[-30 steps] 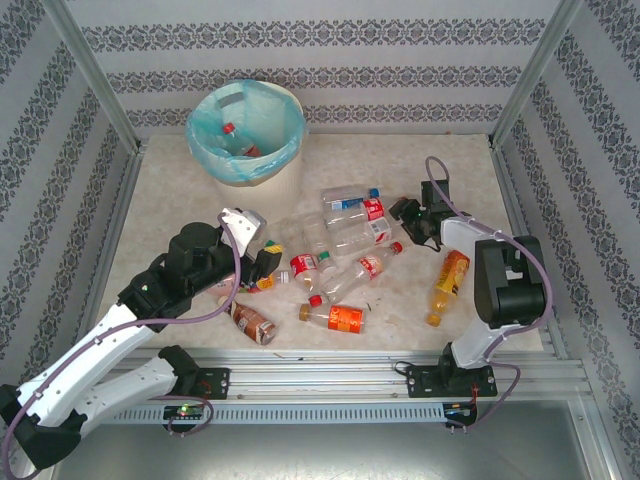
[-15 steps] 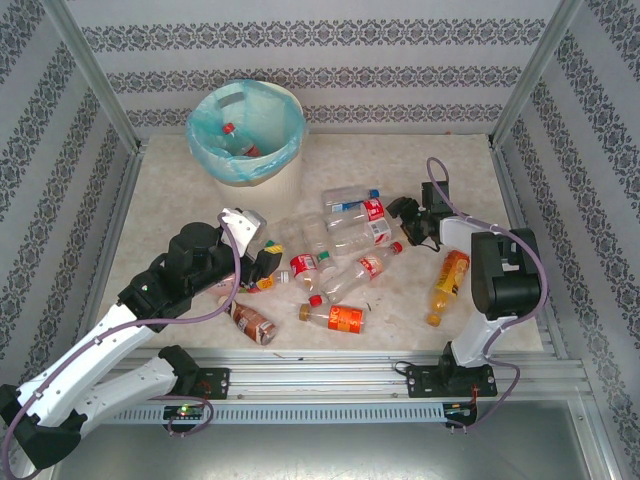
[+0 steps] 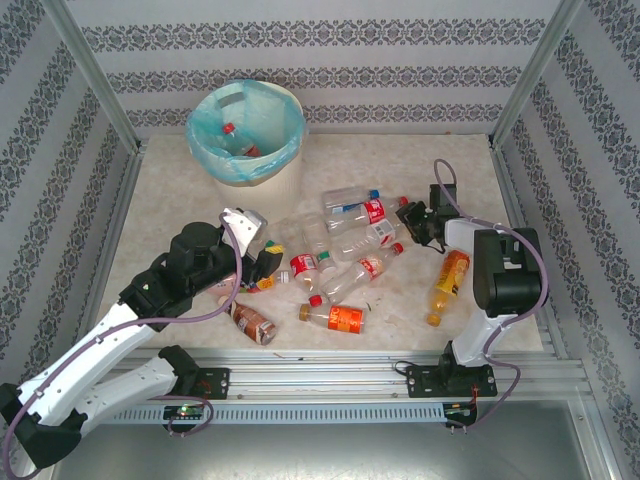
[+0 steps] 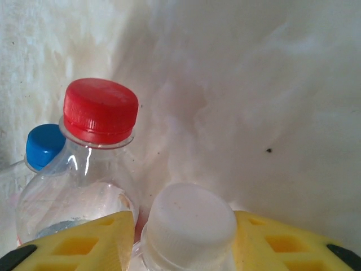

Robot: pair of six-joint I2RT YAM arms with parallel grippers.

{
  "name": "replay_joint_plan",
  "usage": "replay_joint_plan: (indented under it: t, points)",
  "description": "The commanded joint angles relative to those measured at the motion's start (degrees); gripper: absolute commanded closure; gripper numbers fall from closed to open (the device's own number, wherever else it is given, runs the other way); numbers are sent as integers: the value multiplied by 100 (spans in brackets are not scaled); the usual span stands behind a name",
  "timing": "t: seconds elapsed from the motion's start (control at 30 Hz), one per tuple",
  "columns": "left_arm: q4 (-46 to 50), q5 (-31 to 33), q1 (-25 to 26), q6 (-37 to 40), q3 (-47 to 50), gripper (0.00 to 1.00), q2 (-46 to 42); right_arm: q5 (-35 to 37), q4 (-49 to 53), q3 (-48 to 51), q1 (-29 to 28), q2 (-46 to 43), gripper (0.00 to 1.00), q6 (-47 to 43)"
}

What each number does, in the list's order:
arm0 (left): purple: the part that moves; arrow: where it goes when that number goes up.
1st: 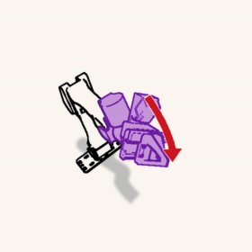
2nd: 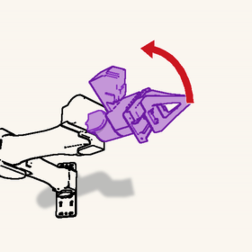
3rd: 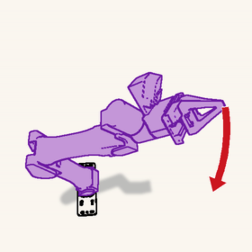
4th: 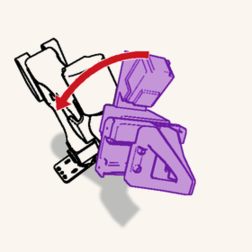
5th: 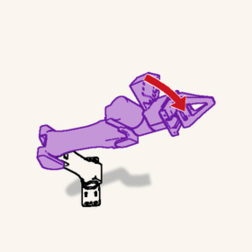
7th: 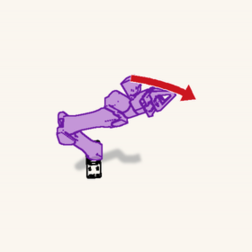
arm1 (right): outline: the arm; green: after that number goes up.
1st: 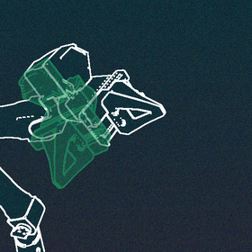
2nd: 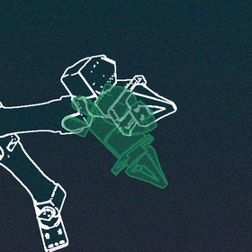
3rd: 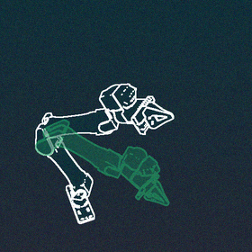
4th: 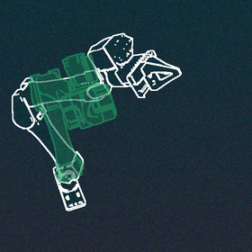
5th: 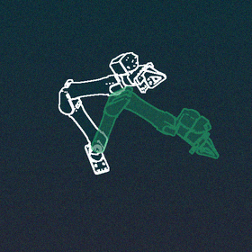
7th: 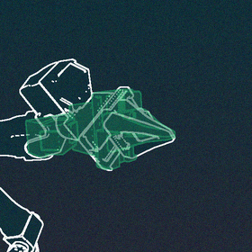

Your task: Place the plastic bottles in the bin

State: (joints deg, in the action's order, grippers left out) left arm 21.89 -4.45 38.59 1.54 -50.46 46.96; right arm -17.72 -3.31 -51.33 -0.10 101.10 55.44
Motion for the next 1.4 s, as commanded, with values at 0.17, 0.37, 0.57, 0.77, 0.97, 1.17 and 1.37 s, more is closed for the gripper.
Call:
replay_joint_plan:
  t: [0.17,0.37,0.57,0.77,0.97,1.17,1.37]
  points:
    - [-86,-4,45,48,29,27,94,-507,-277,-112,142,381,54,-189]
    - [-119,35,41,39,53,27,93,-614,-354,-175,168,374,73,-193]
    - [-211,-25,44,-18,-40,27,180,-427,-130,-176,186,-187,76,-340]
    - [-211,-65,44,-149,-278,27,452,-257,-8,-171,185,-1037,78,-478]
    - [-284,-111,44,-335,-324,27,546,-119,282,-143,173,-1993,81,-623]
    - [-361,-387,44,-509,-414,27,712,-59,633,-134,-241,-3050,82,-1093]
    - [-556,-1350,43,-831,-610,26,1067,89,847,-296,-1264,-3778,84,-1834]
